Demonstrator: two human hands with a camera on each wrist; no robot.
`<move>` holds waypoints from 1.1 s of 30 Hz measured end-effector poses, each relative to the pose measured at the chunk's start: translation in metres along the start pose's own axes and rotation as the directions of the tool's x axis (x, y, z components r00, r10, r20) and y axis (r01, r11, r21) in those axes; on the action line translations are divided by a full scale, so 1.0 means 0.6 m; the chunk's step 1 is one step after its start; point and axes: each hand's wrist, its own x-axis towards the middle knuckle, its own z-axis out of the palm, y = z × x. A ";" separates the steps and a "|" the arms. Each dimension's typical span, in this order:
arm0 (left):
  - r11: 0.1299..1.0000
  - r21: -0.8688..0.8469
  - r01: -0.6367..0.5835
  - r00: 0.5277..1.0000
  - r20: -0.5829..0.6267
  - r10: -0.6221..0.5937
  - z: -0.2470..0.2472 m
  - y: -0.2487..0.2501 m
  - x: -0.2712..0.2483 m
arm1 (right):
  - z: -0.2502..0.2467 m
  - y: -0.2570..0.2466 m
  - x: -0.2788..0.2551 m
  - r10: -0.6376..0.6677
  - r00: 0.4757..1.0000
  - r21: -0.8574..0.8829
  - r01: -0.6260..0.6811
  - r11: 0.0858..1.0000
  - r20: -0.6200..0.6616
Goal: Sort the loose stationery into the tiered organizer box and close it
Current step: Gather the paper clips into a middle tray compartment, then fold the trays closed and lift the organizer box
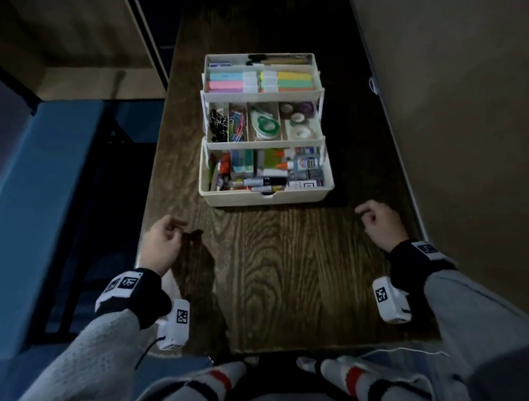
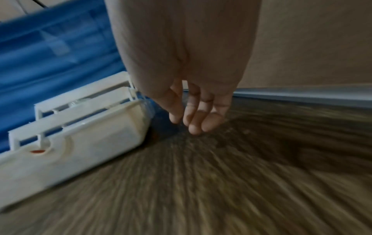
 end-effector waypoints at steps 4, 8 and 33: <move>0.998 0.001 0.060 0.998 0.014 -0.060 -0.013 -0.044 -0.023 | 0.008 0.058 -0.046 0.086 0.996 -0.026 -0.085 0.996 0.020; 0.990 -0.042 0.133 0.990 0.046 -0.131 -0.019 -0.064 -0.032 | 0.012 0.074 -0.065 0.136 0.990 0.032 -0.137 0.990 0.037; 0.972 -0.024 0.232 0.920 0.329 -0.212 -0.011 0.135 0.178 | 0.028 -0.151 0.117 0.176 0.984 0.210 -0.168 0.963 -0.015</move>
